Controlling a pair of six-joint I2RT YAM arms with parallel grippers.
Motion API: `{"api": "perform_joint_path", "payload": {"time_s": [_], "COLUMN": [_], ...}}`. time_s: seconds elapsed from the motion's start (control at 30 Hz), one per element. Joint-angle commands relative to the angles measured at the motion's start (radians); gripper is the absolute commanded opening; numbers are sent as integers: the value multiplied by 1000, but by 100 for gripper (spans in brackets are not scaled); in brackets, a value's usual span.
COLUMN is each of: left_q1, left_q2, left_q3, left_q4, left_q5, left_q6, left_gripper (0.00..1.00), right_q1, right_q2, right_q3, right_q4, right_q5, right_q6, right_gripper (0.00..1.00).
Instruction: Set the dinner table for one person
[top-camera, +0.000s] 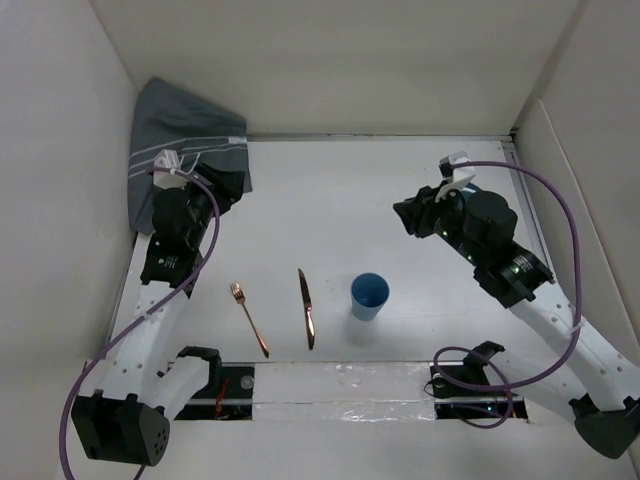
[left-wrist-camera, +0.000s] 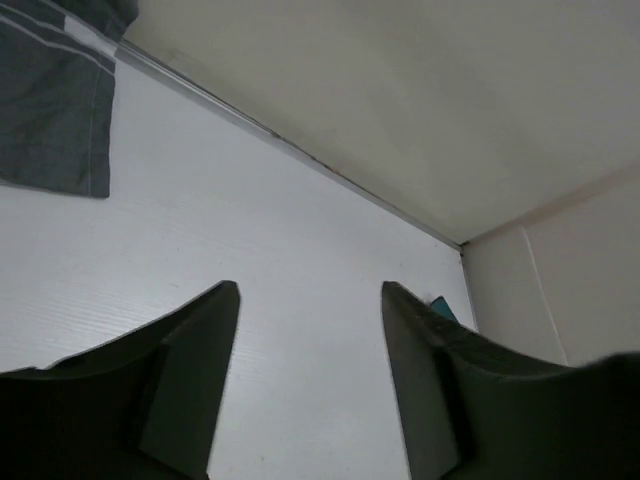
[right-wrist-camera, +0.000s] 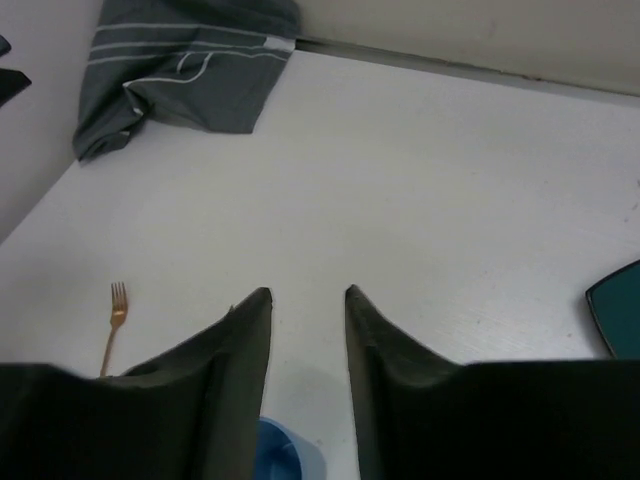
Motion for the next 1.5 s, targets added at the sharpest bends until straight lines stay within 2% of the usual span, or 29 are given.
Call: {"api": "perform_joint_path", "payload": {"time_s": [0.0, 0.03, 0.07, 0.1, 0.17, 0.2, 0.33, 0.37, 0.4, 0.43, 0.47, 0.5, 0.53, 0.6, 0.67, 0.7, 0.73, 0.83, 1.03, 1.23, 1.47], "left_q1": [5, 5, 5, 5, 5, 5, 5, 5, 5, 5, 5, 17, 17, 43, 55, 55, 69, 92, 142, 143, 153], "left_q2": [-33, -37, -41, -38, -18, 22, 152, 188, 264, 342, 343, 417, 451, 534, 609, 640, 669, 833, 969, 1088, 1180], "left_q3": [-2, -4, -5, 1, 19, 43, 85, 96, 137, 190, 191, 238, 258, 295, 307, 335, 352, 427, 519, 605, 706], "left_q4": [33, 48, 58, 61, 24, 4, -54, -59, -76, -130, -131, -134, -169, -172, -154, -154, -171, -191, -219, -214, -208], "left_q5": [-74, -76, -76, -120, -178, -202, -297, -364, -412, -526, -527, -541, -547, -539, -527, -532, -532, -533, -490, -473, -400], "left_q6": [1, 8, 11, 19, 25, 24, 9, 14, 15, 10, 10, 10, 4, -11, -25, -36, -47, -80, -143, -157, -171], "left_gripper": [51, 46, 37, 21, 4, 0, 0, 0, 13, 28, 28, 39, 43, 45, 47, 54, 54, 55, 55, 56, 48], "right_q1": [6, 6, 6, 6, 6, 6, 6, 6, 6, 6, 6, 6, 6, 6, 6, 6, 6, 15, 15, 15, 15], "right_q2": [-36, -56, -65, -71, -81, -81, -68, -71, -76, -79, -79, -80, -77, -79, -77, -76, -73, -67, -54, -28, 22], "right_q3": [2, -4, -10, -16, -25, -29, -32, -30, -41, -58, -58, -62, -62, -64, -70, -70, -68, -85, -90, -87, -73], "right_q4": [79, 86, 97, 106, 120, 120, 112, 106, 105, 118, 119, 109, 103, 95, 97, 96, 91, 103, 89, 95, 97], "right_q5": [-21, -24, -32, -37, -37, -37, -37, -37, -37, -37, -37, -37, -37, -37, -35, -37, -37, -77, -78, -97, -101], "right_q6": [-9, -9, -6, -9, -8, -6, -3, -3, 0, 3, 3, 3, 4, 4, 3, 3, -3, 0, -2, -6, -6], "right_gripper": [24, 2, 0, 0, 0, 0, 0, 0, 0, 0, 0, 0, 0, 2, 13, 20, 30, 44, 45, 45, 45]}}
